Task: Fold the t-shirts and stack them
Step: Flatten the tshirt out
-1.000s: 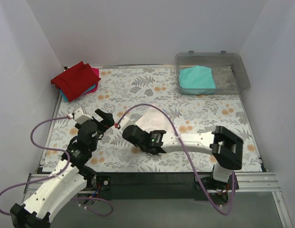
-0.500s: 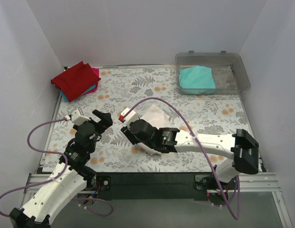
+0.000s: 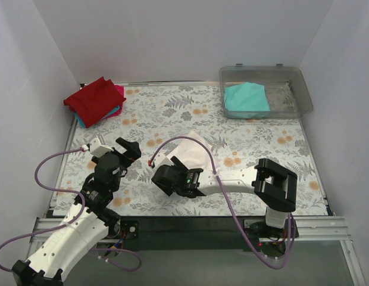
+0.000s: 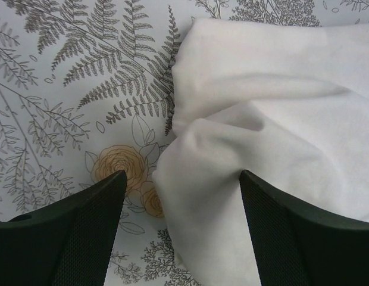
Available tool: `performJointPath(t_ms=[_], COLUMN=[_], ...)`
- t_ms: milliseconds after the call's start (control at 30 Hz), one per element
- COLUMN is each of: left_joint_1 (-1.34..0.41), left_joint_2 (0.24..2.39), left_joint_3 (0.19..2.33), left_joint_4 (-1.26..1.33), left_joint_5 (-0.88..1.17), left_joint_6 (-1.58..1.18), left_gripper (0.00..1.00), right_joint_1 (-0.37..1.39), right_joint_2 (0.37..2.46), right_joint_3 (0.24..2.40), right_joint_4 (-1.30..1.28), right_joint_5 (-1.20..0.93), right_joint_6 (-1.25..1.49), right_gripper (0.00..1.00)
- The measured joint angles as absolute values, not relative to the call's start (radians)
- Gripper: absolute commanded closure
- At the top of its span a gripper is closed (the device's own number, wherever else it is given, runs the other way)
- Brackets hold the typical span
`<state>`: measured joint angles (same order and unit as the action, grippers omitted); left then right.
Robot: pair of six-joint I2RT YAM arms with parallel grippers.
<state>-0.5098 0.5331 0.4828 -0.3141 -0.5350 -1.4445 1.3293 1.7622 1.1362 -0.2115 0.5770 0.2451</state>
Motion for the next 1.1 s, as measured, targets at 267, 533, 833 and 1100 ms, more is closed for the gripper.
performJointPath(t_ms=[267,533,833,1100], left_joint_1=[-0.51,-0.51,-0.51,-0.517], left_joint_2=[0.537,0.532,0.513,0.747], left_joint_3=[0.483,0.482,0.481,0.482], left_joint_4=[-0.314,-0.315,-0.313,-0.236], left_joint_5=[-0.535,-0.539,-0.54,-0.405], left_joint_6=[-1.445,-1.444,-1.44,-1.372], left_gripper=[0.04,0.03,0.07,0.13], right_joint_1=[1.329,1.329,1.239,0.891], right_joint_2=[1.85,1.714,1.295,1.148], right_joint_3=[1.176,1.296,1.193,0.699], right_joint_4=[-0.279,-0.317,-0.239,-0.297], right_joint_5=[0.664,0.575,0.606,0.65], right_joint_6=[0.255,0.192,0.197,0.366], right_gripper=[0.99,0.99,0.93,0.42])
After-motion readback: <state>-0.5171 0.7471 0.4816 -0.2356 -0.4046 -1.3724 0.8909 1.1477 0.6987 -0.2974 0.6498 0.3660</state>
